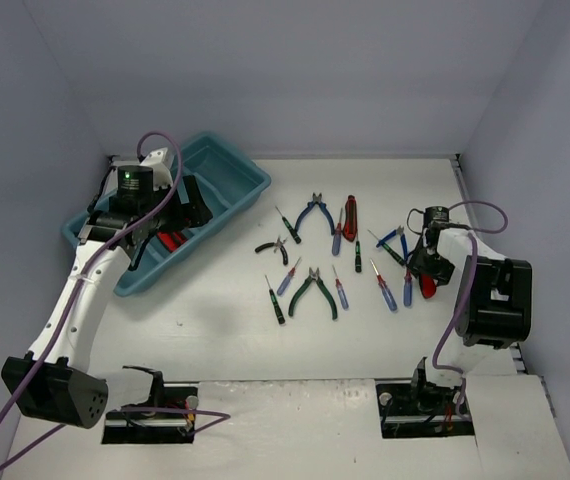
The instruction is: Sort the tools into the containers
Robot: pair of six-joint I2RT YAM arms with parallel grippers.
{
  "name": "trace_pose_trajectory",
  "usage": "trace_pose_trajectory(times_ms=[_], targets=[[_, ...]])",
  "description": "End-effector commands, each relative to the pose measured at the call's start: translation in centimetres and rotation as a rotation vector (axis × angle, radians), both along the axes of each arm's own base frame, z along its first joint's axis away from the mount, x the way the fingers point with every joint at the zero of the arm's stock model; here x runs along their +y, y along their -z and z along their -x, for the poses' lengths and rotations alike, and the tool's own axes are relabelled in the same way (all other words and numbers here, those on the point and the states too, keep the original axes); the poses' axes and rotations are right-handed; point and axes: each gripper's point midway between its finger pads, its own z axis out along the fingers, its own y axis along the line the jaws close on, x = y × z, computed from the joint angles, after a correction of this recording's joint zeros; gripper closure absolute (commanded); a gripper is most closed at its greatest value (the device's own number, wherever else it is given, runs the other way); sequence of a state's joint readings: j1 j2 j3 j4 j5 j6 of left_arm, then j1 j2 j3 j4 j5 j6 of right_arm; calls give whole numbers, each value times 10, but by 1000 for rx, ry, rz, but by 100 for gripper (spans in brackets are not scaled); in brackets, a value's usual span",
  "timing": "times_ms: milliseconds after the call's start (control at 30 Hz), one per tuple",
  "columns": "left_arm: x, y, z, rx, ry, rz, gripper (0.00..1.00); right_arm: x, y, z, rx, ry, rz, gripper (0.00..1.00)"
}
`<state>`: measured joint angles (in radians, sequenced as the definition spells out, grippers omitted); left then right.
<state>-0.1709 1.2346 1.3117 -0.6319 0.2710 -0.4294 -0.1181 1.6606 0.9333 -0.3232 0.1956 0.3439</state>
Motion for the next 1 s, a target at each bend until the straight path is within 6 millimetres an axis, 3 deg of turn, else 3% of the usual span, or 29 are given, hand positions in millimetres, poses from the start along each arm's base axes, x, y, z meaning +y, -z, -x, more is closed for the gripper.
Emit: trace_pose_trajectory(times_ms=[0,167,333,433,600,700,767,800,967], targets=[[-4,-19,-3,-73,17,4,18,-3,-8,-9,-24,19,4,59],[-7,-22,-2,-78,29,11,18,-2,-12,-14,-42,17,0,81],[-17,-26,0,-77,59,39,18,-5,-33,-24,-106,7,21,98],[-25,-31,2,-83,81,58,18,-5,-52,-29,-162,1,34,100],[-44,-46,7,-101,128,95,18,8,-104,-38,-319,-67,53,100],[-61,-60,8,-132,156,157,18,42,-143,-47,-441,-202,3,100],[-73,-70,7,-155,173,211,18,74,-172,-49,-526,-321,-29,100],[-84,-77,7,-171,184,253,18,101,-185,-49,-562,-406,-52,100],[-124,-100,4,-233,233,369,18,181,-247,-29,-775,-631,-195,100]])
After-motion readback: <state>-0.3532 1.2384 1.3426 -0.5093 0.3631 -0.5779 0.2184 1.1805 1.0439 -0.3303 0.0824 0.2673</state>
